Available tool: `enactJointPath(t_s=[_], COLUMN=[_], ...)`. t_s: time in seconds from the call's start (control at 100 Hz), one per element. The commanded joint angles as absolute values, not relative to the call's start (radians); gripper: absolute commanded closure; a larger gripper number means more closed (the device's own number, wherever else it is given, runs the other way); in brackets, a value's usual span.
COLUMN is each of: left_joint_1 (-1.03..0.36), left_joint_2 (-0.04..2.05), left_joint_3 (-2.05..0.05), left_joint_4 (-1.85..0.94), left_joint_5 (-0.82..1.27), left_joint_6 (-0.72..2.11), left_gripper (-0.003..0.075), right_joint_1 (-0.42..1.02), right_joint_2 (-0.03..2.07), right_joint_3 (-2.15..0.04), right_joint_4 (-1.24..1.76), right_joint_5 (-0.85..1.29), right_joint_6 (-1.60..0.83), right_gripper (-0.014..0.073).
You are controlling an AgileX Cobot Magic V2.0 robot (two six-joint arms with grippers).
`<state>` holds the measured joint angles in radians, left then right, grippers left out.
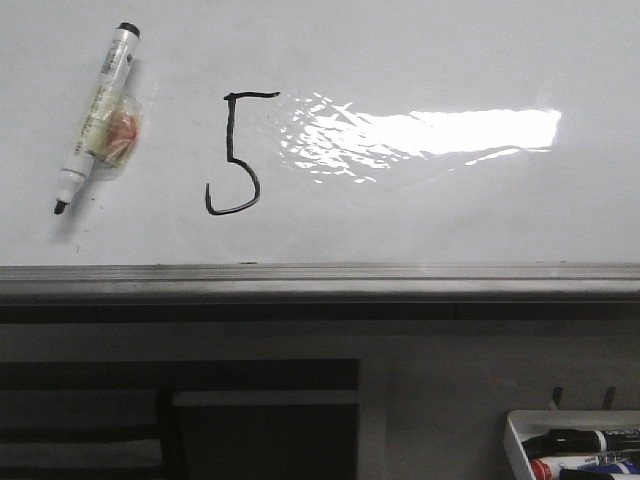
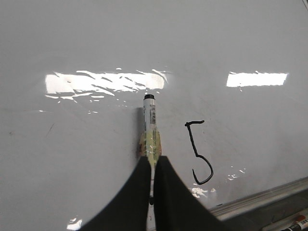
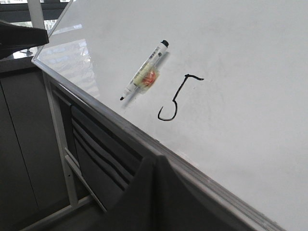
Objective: Write number 5 on whiteboard
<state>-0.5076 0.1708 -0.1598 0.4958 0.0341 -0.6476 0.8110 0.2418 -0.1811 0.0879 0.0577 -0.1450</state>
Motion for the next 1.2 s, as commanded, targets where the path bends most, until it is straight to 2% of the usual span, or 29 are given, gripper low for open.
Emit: enactJointPath(t_s=[0.0, 0.58, 0.71, 0.87, 1.19], left_joint_1=[-0.507, -0.505, -0.499, -0.424, -0.206], left_joint_2=[0.179, 0.179, 0.179, 0.179, 0.080], left_joint_3=[-0.186, -0.167, -0.167, -0.164, -0.058], left_joint_4=[0.498, 0.443, 0.291, 0.092, 0.033], left_joint_5=[-0.043, -0.030, -0.020, -0.012, -0.015], left_joint_6=[-0.652, -0.652, -0.433, -0.106, -0.095], left_gripper=[0.0741, 0.0741, 0.0741, 0.0741, 0.0741], right_joint_1=[0.805, 0.805, 0.805, 0.805, 0.805], right_joint_2=[0.248, 0.248, 0.248, 0.248, 0.248], right_joint_3=[-0.209, -0.209, -0.209, -0.209, -0.209], right_joint_4=[0.077, 0.077, 0.077, 0.077, 0.077], right_joint_5=[-0.028, -0.028, -0.028, -0.028, -0.028], right_joint_6=[-0.149, -0.149, -0.149, -0.149, -0.149], right_gripper=[0.0643, 0.0643, 0.0643, 0.0643, 0.0643])
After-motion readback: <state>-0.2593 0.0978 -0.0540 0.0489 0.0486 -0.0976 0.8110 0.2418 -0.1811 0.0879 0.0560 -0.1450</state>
